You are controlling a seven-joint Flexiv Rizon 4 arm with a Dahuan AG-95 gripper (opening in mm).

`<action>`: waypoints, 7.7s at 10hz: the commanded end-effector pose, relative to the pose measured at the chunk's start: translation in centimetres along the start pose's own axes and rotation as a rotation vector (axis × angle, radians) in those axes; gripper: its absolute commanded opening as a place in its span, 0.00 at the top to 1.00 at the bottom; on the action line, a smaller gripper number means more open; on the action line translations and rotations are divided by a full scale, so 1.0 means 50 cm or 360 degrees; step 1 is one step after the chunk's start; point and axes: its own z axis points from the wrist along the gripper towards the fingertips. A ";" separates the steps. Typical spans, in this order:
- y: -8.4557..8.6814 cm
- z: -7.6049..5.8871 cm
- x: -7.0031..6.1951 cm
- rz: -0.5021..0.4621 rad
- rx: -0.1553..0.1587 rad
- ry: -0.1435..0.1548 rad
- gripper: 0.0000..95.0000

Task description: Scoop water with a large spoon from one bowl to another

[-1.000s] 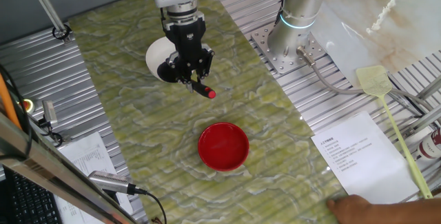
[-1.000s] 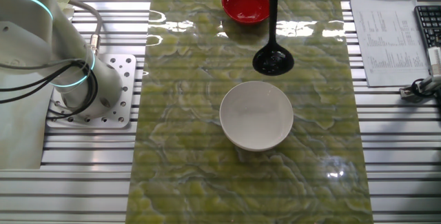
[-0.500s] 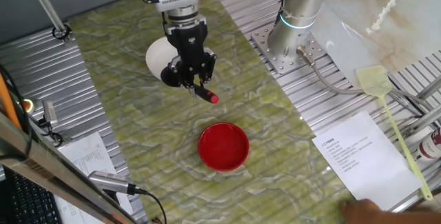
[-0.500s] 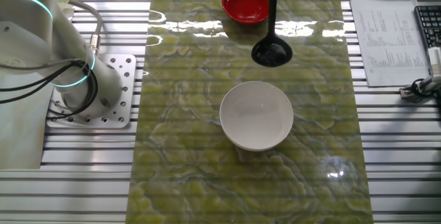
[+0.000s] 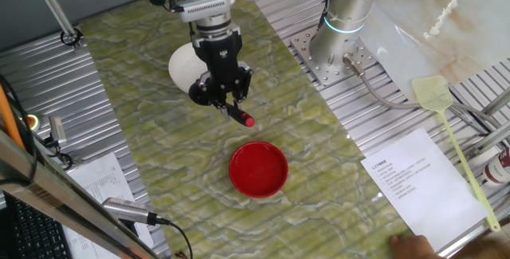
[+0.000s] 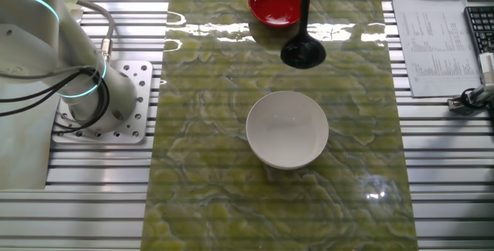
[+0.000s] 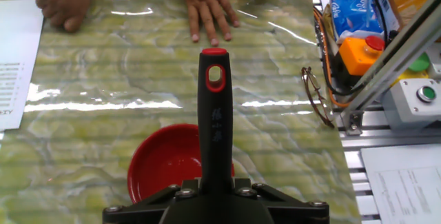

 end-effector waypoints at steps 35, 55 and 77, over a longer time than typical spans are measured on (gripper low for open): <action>0.016 0.120 -0.164 0.0025 0.0002 -0.0011 1.00; 0.027 0.151 -0.201 -0.0084 -0.0009 0.0027 1.00; 0.066 0.237 -0.293 0.0155 0.0004 0.0034 1.00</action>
